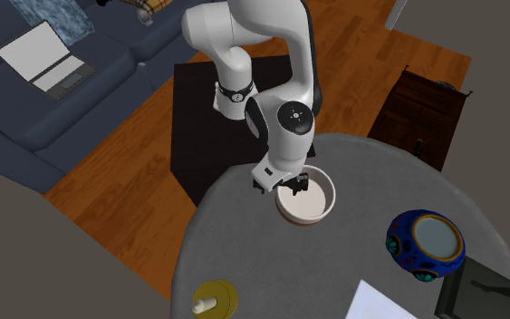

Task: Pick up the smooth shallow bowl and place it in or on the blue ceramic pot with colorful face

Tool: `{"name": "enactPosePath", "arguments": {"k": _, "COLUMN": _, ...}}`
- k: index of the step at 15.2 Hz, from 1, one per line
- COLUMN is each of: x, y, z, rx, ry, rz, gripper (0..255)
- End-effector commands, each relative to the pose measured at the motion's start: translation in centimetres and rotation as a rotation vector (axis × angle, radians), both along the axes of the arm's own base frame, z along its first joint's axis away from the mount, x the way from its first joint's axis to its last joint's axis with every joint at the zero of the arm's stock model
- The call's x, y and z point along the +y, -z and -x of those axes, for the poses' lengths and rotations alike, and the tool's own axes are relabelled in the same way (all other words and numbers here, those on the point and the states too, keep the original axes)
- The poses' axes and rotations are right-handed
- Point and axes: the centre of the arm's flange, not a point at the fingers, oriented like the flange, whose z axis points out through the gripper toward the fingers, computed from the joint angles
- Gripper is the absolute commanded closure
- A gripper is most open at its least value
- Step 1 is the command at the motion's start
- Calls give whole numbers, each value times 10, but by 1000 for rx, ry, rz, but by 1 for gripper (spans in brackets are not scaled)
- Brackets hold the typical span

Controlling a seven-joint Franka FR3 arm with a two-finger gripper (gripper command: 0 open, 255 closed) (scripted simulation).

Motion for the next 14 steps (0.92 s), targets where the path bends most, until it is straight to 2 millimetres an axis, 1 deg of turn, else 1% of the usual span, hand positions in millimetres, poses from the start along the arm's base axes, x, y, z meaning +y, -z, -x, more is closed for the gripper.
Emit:
{"name": "enactPosePath", "arguments": {"k": 1, "x": 0, "y": 0, "z": 0, "rx": 0, "ry": 0, "rz": 0, "gripper": 255}}
{"name": "enactPosePath", "arguments": {"k": 10, "x": 0, "y": 0, "z": 0, "rx": 0, "ry": 0, "rz": 0, "gripper": 255}}
{"name": "enactPosePath", "arguments": {"k": 14, "x": 0, "y": -21, "z": 0, "rx": 0, "ry": 0, "rz": 0, "gripper": 255}}
